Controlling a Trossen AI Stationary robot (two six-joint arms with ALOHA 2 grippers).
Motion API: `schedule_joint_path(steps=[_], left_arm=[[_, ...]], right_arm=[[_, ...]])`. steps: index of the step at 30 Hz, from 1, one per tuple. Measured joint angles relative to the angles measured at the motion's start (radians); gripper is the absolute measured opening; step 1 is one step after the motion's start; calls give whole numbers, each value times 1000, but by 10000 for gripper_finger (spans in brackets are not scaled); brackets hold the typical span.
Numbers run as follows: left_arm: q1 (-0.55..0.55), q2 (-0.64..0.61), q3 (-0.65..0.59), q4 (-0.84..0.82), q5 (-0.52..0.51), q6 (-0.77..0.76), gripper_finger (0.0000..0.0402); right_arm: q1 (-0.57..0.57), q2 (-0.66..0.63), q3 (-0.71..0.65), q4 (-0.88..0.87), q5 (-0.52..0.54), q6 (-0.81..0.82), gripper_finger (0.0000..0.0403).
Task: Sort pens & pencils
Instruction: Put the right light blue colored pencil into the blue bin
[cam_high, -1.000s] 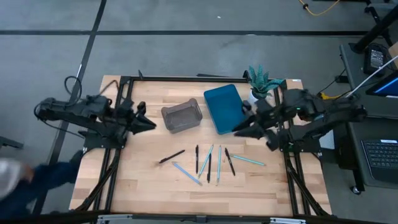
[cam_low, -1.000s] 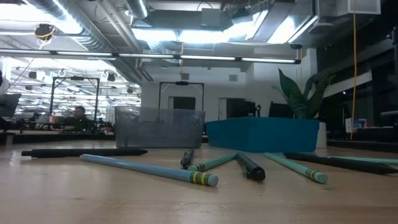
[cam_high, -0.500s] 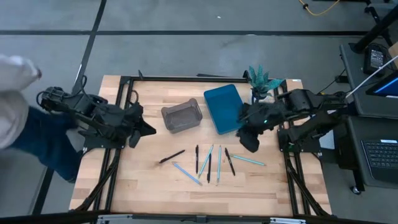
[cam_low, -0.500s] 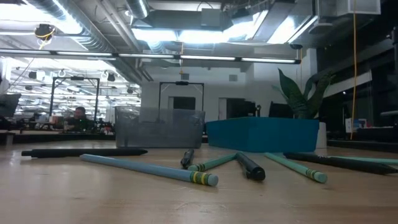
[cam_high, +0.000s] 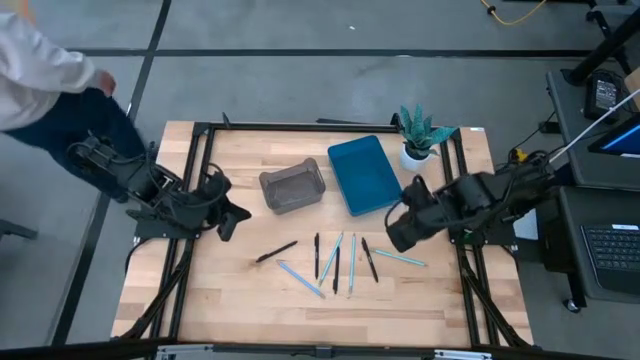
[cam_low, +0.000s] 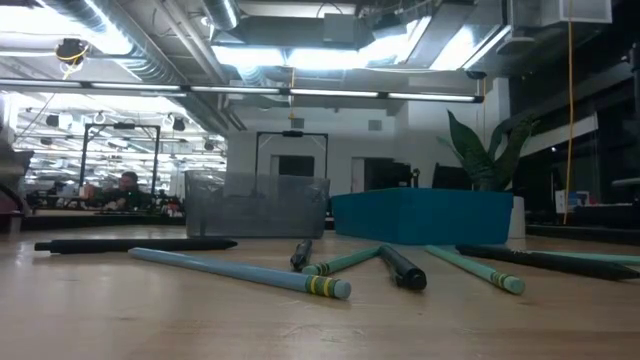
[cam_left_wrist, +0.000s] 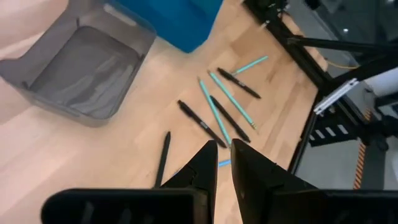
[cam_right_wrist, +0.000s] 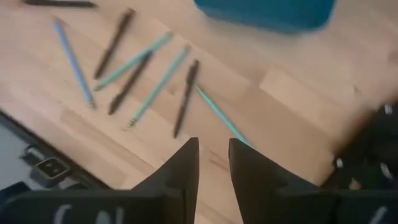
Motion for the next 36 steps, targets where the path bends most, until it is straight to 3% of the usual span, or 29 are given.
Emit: schedule_joint_path(steps=[9, 22, 36], left_arm=[[-2, 55, 0, -15, 4, -49, 41], [-2, 54, 0, -15, 0, -51, 41], [-2, 54, 0, -21, -1, -50, 41]], right_arm=[[101, 2, -274, 94, -123, 218, 90], [134, 2, -595, 498, -171, 262, 90], [134, 2, -633, 551, -210, -261, 90]])
